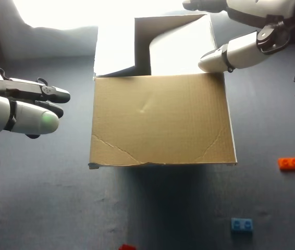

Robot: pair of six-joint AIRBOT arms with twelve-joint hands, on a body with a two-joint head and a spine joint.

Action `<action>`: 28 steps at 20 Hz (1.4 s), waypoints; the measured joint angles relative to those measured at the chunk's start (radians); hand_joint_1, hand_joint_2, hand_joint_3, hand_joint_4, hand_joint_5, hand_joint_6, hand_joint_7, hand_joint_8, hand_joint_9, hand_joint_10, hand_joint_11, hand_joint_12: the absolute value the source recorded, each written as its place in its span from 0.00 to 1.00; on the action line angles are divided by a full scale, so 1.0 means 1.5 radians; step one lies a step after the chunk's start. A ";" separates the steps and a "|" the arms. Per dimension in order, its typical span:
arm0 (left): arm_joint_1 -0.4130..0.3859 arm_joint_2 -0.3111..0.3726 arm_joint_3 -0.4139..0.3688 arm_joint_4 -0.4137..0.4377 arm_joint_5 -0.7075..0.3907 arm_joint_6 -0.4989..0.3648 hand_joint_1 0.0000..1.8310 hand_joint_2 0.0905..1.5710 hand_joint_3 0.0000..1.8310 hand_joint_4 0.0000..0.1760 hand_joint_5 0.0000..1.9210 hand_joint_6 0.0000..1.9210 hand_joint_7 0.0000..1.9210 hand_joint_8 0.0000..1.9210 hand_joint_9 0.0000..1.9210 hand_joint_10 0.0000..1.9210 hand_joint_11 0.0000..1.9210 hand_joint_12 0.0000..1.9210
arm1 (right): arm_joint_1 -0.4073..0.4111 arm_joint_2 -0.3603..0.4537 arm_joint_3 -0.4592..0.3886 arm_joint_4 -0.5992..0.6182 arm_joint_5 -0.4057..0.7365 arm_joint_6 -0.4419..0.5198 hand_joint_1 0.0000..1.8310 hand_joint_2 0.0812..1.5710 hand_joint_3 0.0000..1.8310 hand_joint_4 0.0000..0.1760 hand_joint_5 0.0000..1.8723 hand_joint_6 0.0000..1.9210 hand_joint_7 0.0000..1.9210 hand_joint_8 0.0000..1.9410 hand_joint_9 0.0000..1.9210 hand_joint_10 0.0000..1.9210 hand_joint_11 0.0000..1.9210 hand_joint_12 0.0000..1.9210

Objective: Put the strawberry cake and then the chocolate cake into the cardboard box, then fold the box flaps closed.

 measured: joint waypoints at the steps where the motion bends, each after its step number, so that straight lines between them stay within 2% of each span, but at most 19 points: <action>1: 0.000 0.000 0.001 0.000 0.000 0.000 0.34 0.67 0.00 0.26 0.12 0.00 0.19 0.00 0.27 0.00 0.08 0.60 | 0.000 -0.001 0.001 0.000 0.000 0.000 0.31 0.63 0.00 0.00 0.11 0.01 0.14 0.00 0.18 0.00 0.00 0.57; 3: 0.000 0.000 0.003 -0.002 0.000 0.000 0.34 0.67 0.00 0.22 0.12 0.00 0.19 0.00 0.27 0.00 0.08 0.60 | -0.002 -0.001 0.001 0.000 0.001 0.000 0.30 0.63 0.00 0.00 0.11 0.00 0.13 0.00 0.18 0.00 0.00 0.57; 7: 0.003 0.000 0.003 -0.004 -0.005 0.000 0.34 0.67 0.00 0.22 0.12 0.00 0.19 0.00 0.27 0.00 0.08 0.61 | -0.003 -0.002 0.002 -0.001 0.003 -0.001 0.29 0.63 0.01 0.00 0.11 0.00 0.13 0.00 0.17 0.00 0.00 0.57; 8: 0.010 0.000 0.001 -0.014 -0.005 0.000 0.34 0.67 0.00 0.23 0.12 0.00 0.19 0.00 0.27 0.00 0.07 0.61 | 0.003 0.000 0.002 -0.002 -0.004 0.000 0.25 0.65 0.01 0.00 0.11 0.00 0.13 0.00 0.17 0.00 0.00 0.57; 9: 0.018 0.000 -0.003 -0.020 -0.005 0.000 0.34 0.67 0.00 0.23 0.12 0.00 0.19 0.00 0.26 0.00 0.07 0.61 | 0.011 0.002 0.002 -0.005 -0.011 -0.001 0.11 0.69 0.02 0.00 0.12 0.01 0.14 0.00 0.17 0.00 0.00 0.57; 10: 0.020 0.000 -0.007 -0.020 -0.009 0.000 0.35 0.66 0.00 0.25 0.13 0.00 0.19 0.00 0.26 0.00 0.07 0.61 | 0.018 0.007 0.002 -0.008 -0.014 -0.001 0.02 0.71 0.01 0.00 0.13 0.01 0.14 0.00 0.17 0.00 0.00 0.58; 11: 0.024 0.000 -0.012 -0.020 -0.013 0.001 0.35 0.67 0.00 0.26 0.12 0.00 0.18 0.00 0.25 0.00 0.05 0.62 | 0.024 0.014 0.001 -0.007 -0.016 0.000 0.00 0.72 0.01 0.00 0.13 0.01 0.14 0.00 0.18 0.00 0.00 0.59; 13: 0.026 0.000 -0.017 -0.027 -0.021 0.000 0.35 0.68 0.00 0.22 0.11 0.00 0.18 0.00 0.25 0.00 0.05 0.62 | 0.031 0.036 -0.003 -0.007 -0.013 0.002 0.00 0.72 0.01 0.00 0.12 0.00 0.14 0.00 0.18 0.00 0.00 0.58; 16: 0.030 -0.001 -0.026 -0.046 -0.029 0.001 0.38 0.68 0.00 0.25 0.11 0.00 0.18 0.00 0.25 0.00 0.03 0.63 | 0.031 0.070 -0.012 -0.007 -0.019 0.002 0.00 0.73 0.01 0.00 0.12 0.00 0.14 0.00 0.19 0.00 0.00 0.57; 19: 0.031 -0.005 -0.034 -0.062 -0.043 0.000 0.40 0.68 0.00 0.23 0.11 0.00 0.18 0.00 0.24 0.00 0.00 0.65 | 0.020 0.109 -0.034 -0.007 -0.016 0.008 0.01 0.74 0.01 0.00 0.12 0.00 0.14 0.00 0.18 0.00 0.00 0.58; 23: 0.035 -0.003 -0.040 -0.075 -0.053 -0.006 0.41 0.67 0.00 0.25 0.14 0.01 0.20 0.01 0.26 0.01 0.01 0.67 | -0.020 0.173 -0.070 -0.007 -0.018 0.032 0.02 0.74 0.00 0.00 0.12 0.00 0.14 0.00 0.18 0.00 0.00 0.59; 24: 0.035 -0.003 -0.041 -0.075 -0.057 -0.010 0.42 0.68 0.00 0.19 0.14 0.01 0.19 0.00 0.25 0.00 0.00 0.66 | -0.031 0.190 -0.080 -0.004 -0.013 0.036 0.01 0.75 0.00 0.00 0.11 0.00 0.13 0.00 0.17 0.00 0.00 0.58; 28: 0.034 -0.003 -0.041 -0.085 -0.073 -0.021 0.39 0.70 0.00 0.18 0.13 0.00 0.19 0.00 0.25 0.00 0.00 0.67 | -0.083 0.257 -0.140 0.035 0.023 0.037 0.00 0.75 0.00 0.00 0.10 0.00 0.13 0.00 0.16 0.00 0.00 0.59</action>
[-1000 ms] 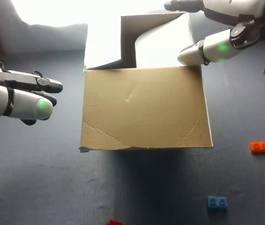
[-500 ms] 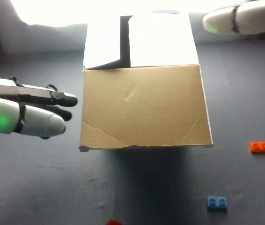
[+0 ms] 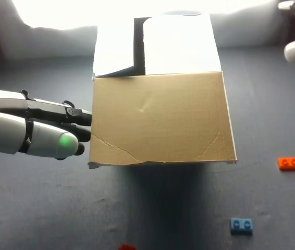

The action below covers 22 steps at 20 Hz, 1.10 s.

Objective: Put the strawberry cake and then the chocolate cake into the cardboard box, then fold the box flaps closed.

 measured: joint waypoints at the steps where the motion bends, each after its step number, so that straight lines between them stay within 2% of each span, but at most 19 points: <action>1: -0.004 0.000 0.000 -0.001 -0.004 -0.003 0.38 0.70 0.00 0.19 0.14 0.00 0.20 0.00 0.26 0.01 0.00 0.67 | -0.020 0.019 -0.020 0.010 0.008 0.000 0.00 0.75 0.00 0.00 0.10 0.00 0.13 0.00 0.16 0.00 0.00 0.59; 3: -0.010 0.004 0.000 -0.002 -0.013 -0.014 0.39 0.69 0.00 0.18 0.15 0.00 0.20 0.00 0.26 0.00 0.02 0.63 | -0.059 0.054 -0.056 0.024 0.027 0.001 0.01 0.76 0.00 0.00 0.11 0.00 0.12 0.00 0.16 0.00 0.00 0.57; 4: -0.013 0.004 0.000 -0.002 -0.014 -0.018 0.38 0.70 0.00 0.16 0.14 0.00 0.20 0.00 0.26 0.00 0.00 0.65 | -0.075 0.067 -0.066 0.025 0.034 0.003 0.02 0.76 0.00 0.00 0.11 0.00 0.13 0.00 0.16 0.00 0.00 0.56; 5: -0.018 0.004 0.000 -0.001 -0.018 -0.020 0.38 0.69 0.00 0.20 0.14 0.00 0.19 0.00 0.26 0.00 0.01 0.64 | -0.084 0.075 -0.071 0.026 0.040 0.005 0.03 0.75 0.00 0.00 0.12 0.00 0.14 0.00 0.16 0.00 0.00 0.56; 10: -0.036 0.004 0.000 0.000 -0.030 -0.030 0.39 0.69 0.00 0.23 0.13 0.00 0.19 0.00 0.26 0.00 0.03 0.60 | -0.087 0.121 -0.110 0.048 0.021 0.006 0.02 0.75 0.00 0.00 0.12 0.00 0.14 0.00 0.16 0.00 0.00 0.59; 11: -0.040 0.004 0.001 0.002 -0.030 -0.030 0.39 0.68 0.00 0.20 0.13 0.00 0.18 0.00 0.26 0.00 0.03 0.60 | -0.087 0.135 -0.117 0.048 0.001 0.006 0.03 0.74 0.00 0.00 0.13 0.01 0.14 0.00 0.17 0.00 0.00 0.59; 13: -0.047 0.004 0.002 0.004 -0.032 -0.033 0.38 0.68 0.00 0.21 0.13 0.00 0.18 0.00 0.25 0.00 0.03 0.61 | -0.087 0.144 -0.117 0.048 -0.013 0.006 0.03 0.74 0.00 0.00 0.12 0.00 0.14 0.00 0.16 0.00 0.00 0.61; 15: -0.053 0.004 0.005 0.005 -0.033 -0.035 0.38 0.67 0.00 0.23 0.13 0.00 0.18 0.00 0.25 0.00 0.04 0.60 | -0.080 0.146 -0.116 0.049 -0.014 0.006 0.03 0.75 0.00 0.00 0.12 0.00 0.14 0.00 0.17 0.00 0.00 0.59; 18: -0.065 0.003 0.014 0.008 -0.035 -0.036 0.37 0.68 0.00 0.20 0.13 0.00 0.18 0.00 0.25 0.00 0.04 0.60 | -0.080 0.145 -0.116 0.048 -0.014 0.006 0.04 0.75 0.00 0.00 0.11 0.00 0.14 0.00 0.17 0.00 0.00 0.55; 20: -0.069 0.003 0.020 0.006 -0.034 -0.036 0.38 0.67 0.00 0.24 0.14 0.00 0.19 0.00 0.26 0.00 0.06 0.58 | -0.080 0.144 -0.117 0.048 -0.018 0.006 0.05 0.75 0.00 0.00 0.11 0.00 0.14 0.00 0.17 0.00 0.00 0.56; 22: -0.075 0.002 0.024 0.005 -0.034 -0.036 0.37 0.67 0.00 0.23 0.15 0.00 0.19 0.00 0.26 0.00 0.07 0.58 | -0.080 0.144 -0.117 0.048 -0.020 0.006 0.07 0.74 0.00 0.00 0.11 0.00 0.14 0.00 0.17 0.00 0.00 0.56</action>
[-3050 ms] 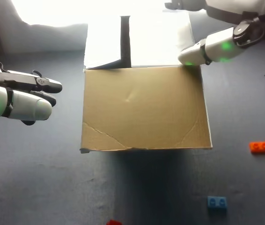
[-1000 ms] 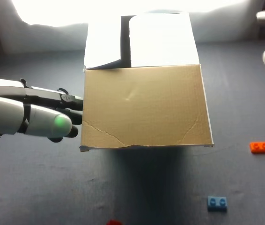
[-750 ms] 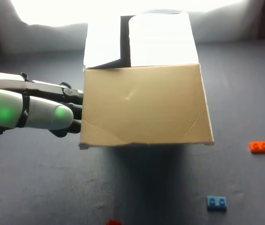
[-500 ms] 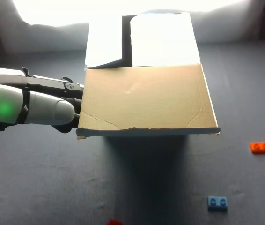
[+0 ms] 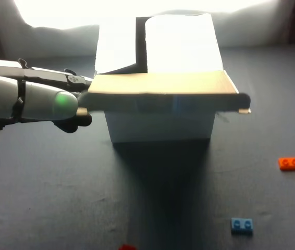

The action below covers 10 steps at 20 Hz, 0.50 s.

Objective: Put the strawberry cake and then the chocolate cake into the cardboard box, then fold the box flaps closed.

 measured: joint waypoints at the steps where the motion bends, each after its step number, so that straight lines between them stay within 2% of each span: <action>1: -0.001 -0.002 0.005 -0.002 0.000 0.000 0.38 0.68 0.00 0.16 0.13 0.00 0.19 0.00 0.26 0.00 0.05 0.59 | 0.000 0.000 0.000 0.000 -0.001 0.000 0.04 0.75 0.00 0.00 0.11 0.00 0.14 0.00 0.17 0.00 0.00 0.58; 3: -0.004 -0.006 0.011 -0.008 0.006 0.000 0.37 0.68 0.00 0.15 0.12 0.00 0.19 0.00 0.26 0.00 0.05 0.59 | 0.003 0.000 0.000 0.000 -0.004 0.000 0.04 0.75 0.00 0.00 0.11 0.00 0.14 0.00 0.17 0.00 0.00 0.58; 4: -0.005 -0.007 0.011 -0.011 0.009 0.001 0.37 0.69 0.00 0.19 0.13 0.00 0.19 0.00 0.25 0.00 0.05 0.59 | 0.003 0.000 0.000 0.000 -0.004 0.000 0.06 0.74 0.00 0.00 0.12 0.00 0.15 0.00 0.17 0.00 0.00 0.59; 6: -0.014 -0.009 0.016 -0.030 0.015 -0.001 0.37 0.69 0.00 0.13 0.12 0.00 0.18 0.00 0.25 0.00 0.05 0.59 | 0.005 0.000 0.000 0.000 -0.004 -0.002 0.05 0.75 0.00 0.00 0.12 0.00 0.14 0.00 0.17 0.00 0.00 0.59; 8: -0.018 -0.010 0.020 -0.041 0.019 -0.001 0.38 0.69 0.00 0.14 0.13 0.00 0.19 0.00 0.26 0.00 0.05 0.60 | 0.005 0.000 0.000 0.000 -0.005 -0.002 0.04 0.75 0.00 0.00 0.12 0.00 0.14 0.00 0.17 0.00 0.00 0.58; 10: -0.019 -0.013 0.020 -0.041 0.023 -0.001 0.39 0.68 0.00 0.22 0.13 0.00 0.19 0.00 0.26 0.00 0.04 0.59 | 0.005 0.000 0.000 0.000 -0.005 -0.003 0.06 0.75 0.00 0.00 0.12 0.00 0.15 0.00 0.16 0.00 0.00 0.55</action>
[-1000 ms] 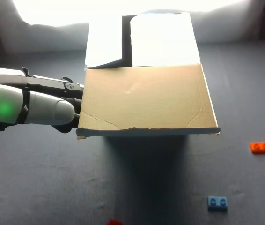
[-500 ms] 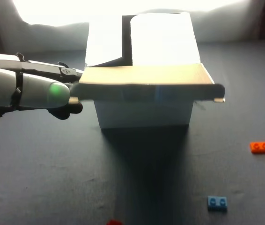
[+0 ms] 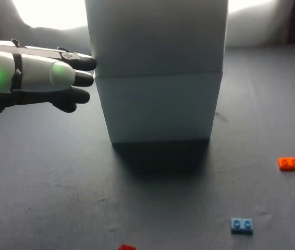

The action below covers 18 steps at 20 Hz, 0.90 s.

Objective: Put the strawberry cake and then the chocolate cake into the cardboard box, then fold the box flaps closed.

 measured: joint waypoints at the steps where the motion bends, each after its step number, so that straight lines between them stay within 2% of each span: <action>1: -0.005 -0.002 0.000 -0.001 0.003 0.000 0.39 0.68 0.00 0.22 0.13 0.00 0.19 0.00 0.26 0.00 0.04 0.60 | 0.000 0.000 0.000 0.000 0.000 0.000 0.05 0.75 0.00 0.00 0.11 0.00 0.14 0.00 0.16 0.00 0.00 0.55; 2: -0.006 -0.003 0.000 -0.002 0.004 0.000 0.39 0.68 0.00 0.19 0.12 0.00 0.18 0.00 0.26 0.00 0.04 0.60 | 0.000 0.000 0.000 0.000 0.000 -0.001 0.04 0.75 0.00 0.00 0.11 0.00 0.15 0.00 0.17 0.00 0.00 0.57; 5: -0.031 -0.012 0.005 -0.005 0.016 0.002 0.38 0.68 0.00 0.16 0.13 0.00 0.18 0.00 0.26 0.00 0.07 0.58 | 0.000 0.000 -0.001 0.000 -0.001 -0.004 0.03 0.76 0.00 0.00 0.13 0.00 0.15 0.00 0.18 0.01 0.00 0.60; 9: -0.080 -0.038 0.019 -0.005 0.030 0.034 0.39 0.68 0.00 0.23 0.12 0.00 0.18 0.00 0.26 0.00 0.05 0.60 | 0.000 0.000 -0.003 0.000 -0.003 -0.009 0.04 0.75 0.00 0.00 0.13 0.01 0.16 0.00 0.18 0.01 0.00 0.61; 13: -0.113 -0.063 0.032 0.013 0.035 0.058 0.38 0.68 0.00 0.21 0.12 0.00 0.18 0.00 0.26 0.00 0.03 0.62 | 0.000 0.000 -0.004 0.000 -0.005 -0.015 0.06 0.75 0.00 0.00 0.13 0.00 0.15 0.00 0.18 0.01 0.00 0.61; 18: -0.122 -0.112 0.084 0.020 0.003 0.145 0.39 0.67 0.00 0.21 0.12 0.00 0.18 0.00 0.25 0.00 0.03 0.62 | 0.000 0.000 -0.008 0.000 -0.005 -0.017 0.05 0.75 0.00 0.00 0.11 0.00 0.14 0.00 0.16 0.00 0.00 0.59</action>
